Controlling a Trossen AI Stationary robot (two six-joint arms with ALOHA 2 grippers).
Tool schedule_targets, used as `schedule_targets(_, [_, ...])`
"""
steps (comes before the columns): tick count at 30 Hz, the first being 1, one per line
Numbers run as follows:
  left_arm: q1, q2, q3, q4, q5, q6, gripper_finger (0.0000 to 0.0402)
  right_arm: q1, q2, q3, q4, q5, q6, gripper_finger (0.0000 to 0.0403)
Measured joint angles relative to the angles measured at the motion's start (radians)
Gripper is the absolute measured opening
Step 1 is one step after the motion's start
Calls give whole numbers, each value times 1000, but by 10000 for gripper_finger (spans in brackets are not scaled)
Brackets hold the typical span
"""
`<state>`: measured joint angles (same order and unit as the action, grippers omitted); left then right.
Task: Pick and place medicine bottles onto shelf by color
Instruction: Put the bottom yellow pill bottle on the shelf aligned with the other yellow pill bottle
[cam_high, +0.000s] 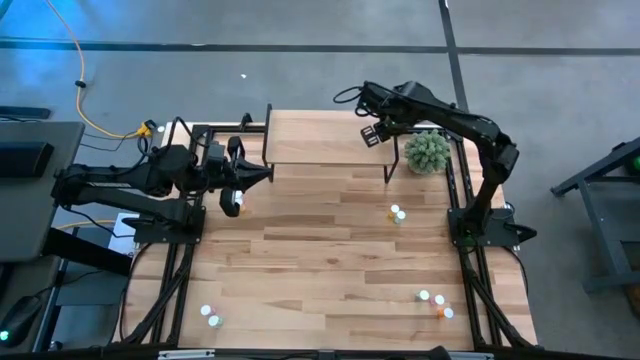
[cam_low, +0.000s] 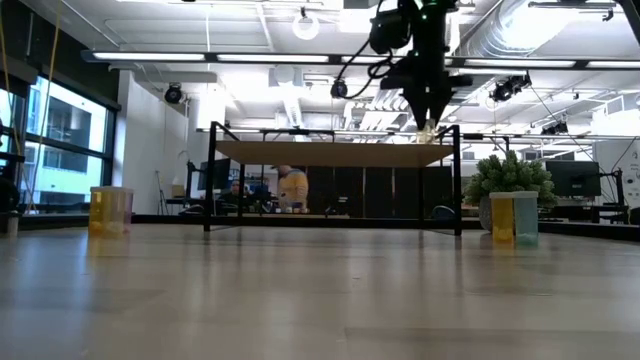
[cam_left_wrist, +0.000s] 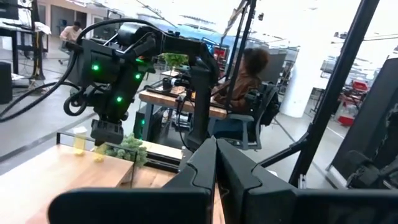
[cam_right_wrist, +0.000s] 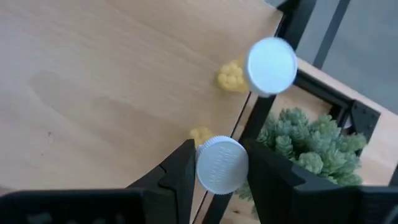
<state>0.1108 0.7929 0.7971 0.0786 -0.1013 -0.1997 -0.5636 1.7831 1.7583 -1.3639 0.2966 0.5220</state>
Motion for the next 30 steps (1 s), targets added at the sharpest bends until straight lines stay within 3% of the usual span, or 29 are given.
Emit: schedule_targets(30, [0, 0, 1, 1, -15, -7, 0, -45, 4, 43, -10, -54, 28, 119])
